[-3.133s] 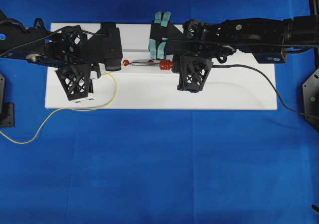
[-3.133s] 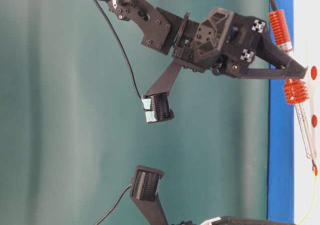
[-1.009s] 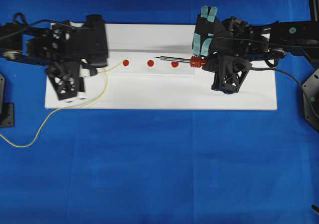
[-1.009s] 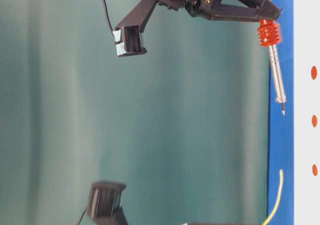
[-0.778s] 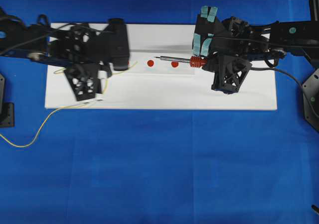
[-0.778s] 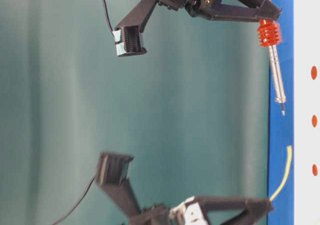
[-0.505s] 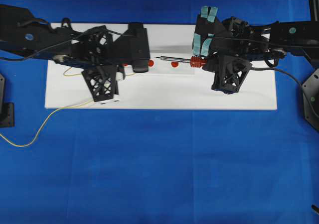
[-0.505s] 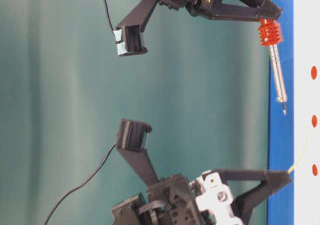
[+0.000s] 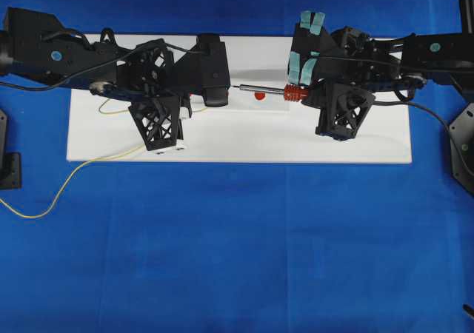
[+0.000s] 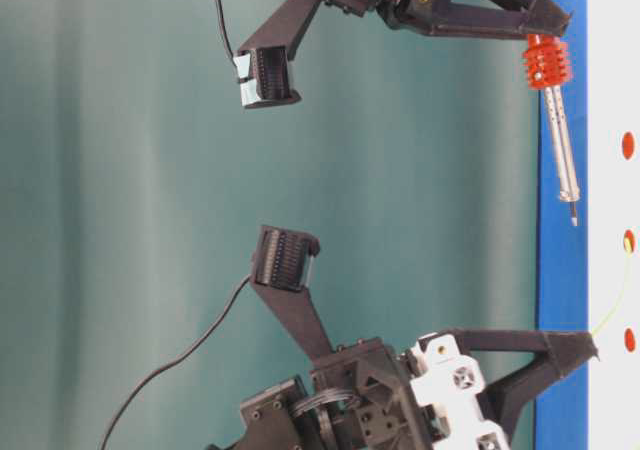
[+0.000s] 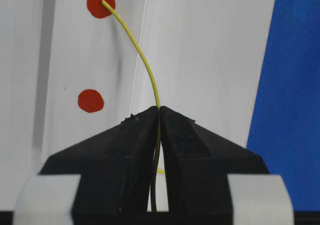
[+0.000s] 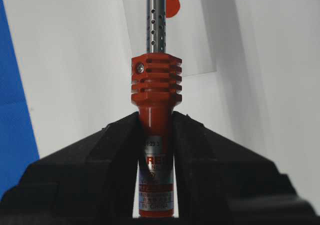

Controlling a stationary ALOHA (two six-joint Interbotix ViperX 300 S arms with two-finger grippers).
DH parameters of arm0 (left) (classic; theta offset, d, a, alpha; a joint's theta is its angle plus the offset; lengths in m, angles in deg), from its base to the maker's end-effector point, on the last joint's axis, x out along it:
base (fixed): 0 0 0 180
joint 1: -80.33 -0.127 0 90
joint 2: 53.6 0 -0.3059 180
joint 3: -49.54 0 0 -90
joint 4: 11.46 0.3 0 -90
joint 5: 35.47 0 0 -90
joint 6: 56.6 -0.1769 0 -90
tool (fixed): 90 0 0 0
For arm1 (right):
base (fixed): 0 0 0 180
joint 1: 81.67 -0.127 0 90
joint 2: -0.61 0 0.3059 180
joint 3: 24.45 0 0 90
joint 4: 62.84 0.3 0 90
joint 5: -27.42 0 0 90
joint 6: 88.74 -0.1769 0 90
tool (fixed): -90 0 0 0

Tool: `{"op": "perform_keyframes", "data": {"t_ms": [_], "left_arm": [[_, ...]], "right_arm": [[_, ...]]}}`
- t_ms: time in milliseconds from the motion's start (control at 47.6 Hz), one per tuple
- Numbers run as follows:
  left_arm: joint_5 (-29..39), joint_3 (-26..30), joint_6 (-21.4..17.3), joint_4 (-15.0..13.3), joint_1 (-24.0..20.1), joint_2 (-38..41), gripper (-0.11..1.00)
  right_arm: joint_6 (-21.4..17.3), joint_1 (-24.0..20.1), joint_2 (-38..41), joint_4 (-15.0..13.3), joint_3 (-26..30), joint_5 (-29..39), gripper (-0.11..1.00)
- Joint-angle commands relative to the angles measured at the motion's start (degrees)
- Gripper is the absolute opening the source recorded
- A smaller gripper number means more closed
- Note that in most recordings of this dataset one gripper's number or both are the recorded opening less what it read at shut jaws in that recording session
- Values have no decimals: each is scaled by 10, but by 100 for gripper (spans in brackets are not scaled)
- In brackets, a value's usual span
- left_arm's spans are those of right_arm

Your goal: Touch the tip of the soldering iron to the tip of the solder at the mark.

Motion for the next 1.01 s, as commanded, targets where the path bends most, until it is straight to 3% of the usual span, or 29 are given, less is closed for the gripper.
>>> {"op": "perform_keyframes", "data": {"t_ms": [0, 988], "left_arm": [[-1, 6, 0, 1, -1, -5, 2], [0, 1, 1, 1, -1, -6, 2]], "right_arm": [[2, 1, -4, 0, 7, -4, 6], [3, -8, 55, 0, 37, -4, 6]]}}
